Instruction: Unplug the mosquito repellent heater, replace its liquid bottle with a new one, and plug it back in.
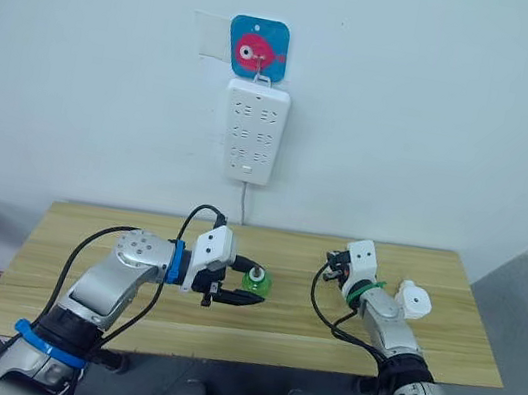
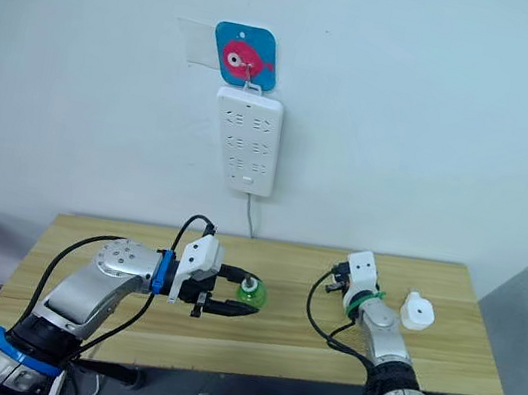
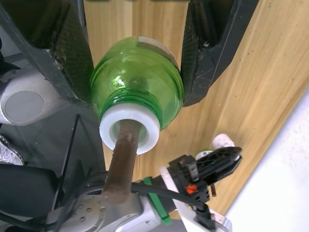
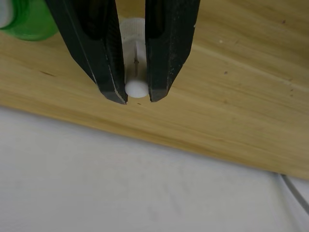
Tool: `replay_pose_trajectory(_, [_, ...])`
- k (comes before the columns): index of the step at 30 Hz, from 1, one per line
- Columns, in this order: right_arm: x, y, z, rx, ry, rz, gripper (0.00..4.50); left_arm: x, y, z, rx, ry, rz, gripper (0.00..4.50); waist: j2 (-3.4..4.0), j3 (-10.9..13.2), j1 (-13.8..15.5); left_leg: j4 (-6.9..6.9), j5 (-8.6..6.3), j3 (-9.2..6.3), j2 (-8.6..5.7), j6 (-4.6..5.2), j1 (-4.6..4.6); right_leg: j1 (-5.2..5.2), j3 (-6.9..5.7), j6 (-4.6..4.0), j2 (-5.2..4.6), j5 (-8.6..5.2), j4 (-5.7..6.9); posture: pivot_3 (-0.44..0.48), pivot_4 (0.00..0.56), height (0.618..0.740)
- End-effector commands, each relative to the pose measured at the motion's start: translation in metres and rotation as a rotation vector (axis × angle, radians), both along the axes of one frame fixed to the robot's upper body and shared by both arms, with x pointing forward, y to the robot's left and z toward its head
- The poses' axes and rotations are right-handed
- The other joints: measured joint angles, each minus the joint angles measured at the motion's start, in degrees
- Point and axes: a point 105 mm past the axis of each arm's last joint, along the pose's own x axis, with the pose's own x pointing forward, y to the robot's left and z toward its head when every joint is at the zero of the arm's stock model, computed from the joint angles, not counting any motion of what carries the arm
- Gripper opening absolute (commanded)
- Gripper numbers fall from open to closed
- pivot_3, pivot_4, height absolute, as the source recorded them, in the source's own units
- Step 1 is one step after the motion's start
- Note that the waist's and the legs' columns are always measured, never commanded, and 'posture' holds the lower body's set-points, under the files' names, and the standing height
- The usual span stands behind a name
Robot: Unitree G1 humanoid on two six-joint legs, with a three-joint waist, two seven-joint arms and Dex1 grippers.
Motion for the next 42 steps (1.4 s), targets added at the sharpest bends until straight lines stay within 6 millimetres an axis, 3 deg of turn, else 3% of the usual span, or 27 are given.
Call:
replay_pose_trajectory(1, [0.007, 0.003, 0.011, 0.019, -0.062, -0.001, 0.26, -0.001, -0.003, 0.012, -0.022, -0.040, -0.015, 2.24, 0.00, -0.02, 0.03, 0.00, 0.00, -0.01, 0.00, 0.00, 0.00, 0.00, -0.01, 0.00, 0.00, 0.00, 0.00, 0.030, 0.076, 0.740])
replay_pose_trajectory(9, [0.007, -0.004, -0.001, 0.008, -0.027, -0.032, 0.26, -0.002, -0.005, 0.013, -0.025, -0.040, -0.019, 2.24, 0.01, -0.09, 0.04, 0.00, 0.02, -0.03, -0.01, -0.03, 0.01, 0.03, -0.02, 0.00, -0.02, 0.00, 0.01, 0.029, 0.070, 0.740])
replay_pose_trajectory(16, [0.005, -0.003, 0.005, 0.010, -0.063, 0.011, 2.70, -0.003, -0.006, 0.012, -0.027, -0.038, -0.023, 2.24, 0.01, -0.12, 0.02, 0.01, 0.03, -0.02, -0.01, -0.05, 0.04, 0.03, -0.01, 0.00, -0.02, 0.00, 0.04, 0.024, 0.066, 0.740])
replay_pose_trajectory(21, [-0.001, 0.002, 0.032, 0.007, -0.174, 0.138, 4.45, -0.003, -0.005, 0.012, -0.027, -0.038, -0.023, 2.24, 0.01, -0.13, 0.04, 0.01, 0.03, -0.03, -0.01, -0.05, 0.03, 0.03, -0.02, 0.00, -0.02, 0.00, 0.05, 0.020, 0.065, 0.740])
replay_pose_trajectory(24, [-0.018, 0.014, 0.058, 0.067, -0.208, 0.308, 4.45, -0.002, -0.003, 0.012, -0.026, -0.038, -0.021, 2.24, 0.02, -0.14, 0.08, 0.01, 0.03, -0.05, -0.01, -0.05, 0.02, 0.03, -0.03, 0.00, -0.02, 0.00, 0.04, 0.007, 0.070, 0.740])
replay_pose_trajectory(28, [-0.068, 0.038, 0.094, 0.158, -0.162, 0.666, 4.45, 0.000, -0.003, 0.012, -0.030, -0.040, -0.019, 2.24, 0.02, -0.14, 0.18, 0.04, 0.03, -0.10, -0.01, -0.05, 0.01, 0.05, -0.06, 0.00, -0.02, 0.00, 0.05, -0.008, 0.074, 0.740])
replay_pose_trajectory(29, [-0.080, 0.041, 0.100, 0.163, -0.141, 0.741, 3.82, 0.000, -0.004, 0.012, -0.031, -0.041, -0.021, 2.24, 0.02, -0.15, 0.17, 0.05, 0.03, -0.10, -0.01, -0.05, 0.02, 0.06, -0.05, 0.00, -0.02, 0.00, 0.06, -0.012, 0.075, 0.740])
replay_pose_trajectory(32, [-0.116, 0.052, 0.112, 0.118, -0.076, 0.980, 3.29, 0.002, -0.009, 0.015, -0.049, -0.047, -0.032, 2.24, 0.05, -0.54, 0.28, 0.10, 0.03, -0.07, -0.01, -0.05, 0.06, 0.08, -0.05, 0.00, 0.01, 0.00, 0.10, -0.021, 0.079, 0.740])
replay_pose_trajectory(39, [-0.129, 0.075, 0.125, 0.134, -0.065, 1.076, 3.29, 0.003, -0.014, 0.016, -0.056, -0.052, -0.046, 2.24, -0.07, -0.63, 0.15, 0.18, 0.03, -0.10, -0.03, -0.04, 0.06, 0.13, -0.06, 0.02, 0.02, -0.01, 0.08, -0.013, 0.085, 0.740])
replay_pose_trajectory(42, [-0.128, 0.080, 0.126, 0.135, -0.074, 1.080, 2.70, 0.002, -0.015, 0.017, -0.059, -0.053, -0.049, 2.24, -0.07, -0.63, 0.20, 0.18, 0.03, -0.10, -0.02, -0.04, 0.05, 0.12, -0.06, 0.03, 0.02, -0.01, 0.08, -0.008, 0.087, 0.740])
